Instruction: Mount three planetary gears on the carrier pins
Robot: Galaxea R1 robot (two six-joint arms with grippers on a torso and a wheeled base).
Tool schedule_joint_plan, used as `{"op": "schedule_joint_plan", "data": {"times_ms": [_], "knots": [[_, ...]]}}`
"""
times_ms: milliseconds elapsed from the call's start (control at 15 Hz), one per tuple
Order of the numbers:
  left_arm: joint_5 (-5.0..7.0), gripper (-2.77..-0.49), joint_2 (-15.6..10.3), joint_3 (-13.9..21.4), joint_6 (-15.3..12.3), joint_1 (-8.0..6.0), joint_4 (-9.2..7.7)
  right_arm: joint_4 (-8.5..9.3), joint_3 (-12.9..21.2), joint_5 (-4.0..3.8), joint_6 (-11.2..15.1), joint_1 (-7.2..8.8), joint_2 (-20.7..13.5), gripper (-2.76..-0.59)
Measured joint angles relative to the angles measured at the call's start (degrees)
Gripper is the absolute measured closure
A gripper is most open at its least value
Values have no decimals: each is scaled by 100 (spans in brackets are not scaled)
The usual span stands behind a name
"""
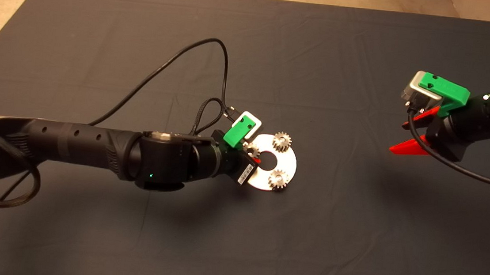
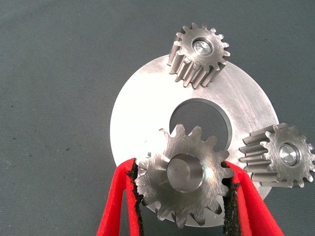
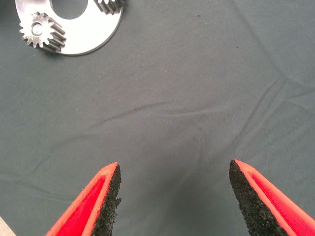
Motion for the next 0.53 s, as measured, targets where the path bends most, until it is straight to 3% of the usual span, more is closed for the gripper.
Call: {"op": "schedule_joint_plan", "data": {"times_ms": [533], "knots": [[-6,-65,-17,-6,41,0,0,0,0,-1,0,0,0,-162]]}}
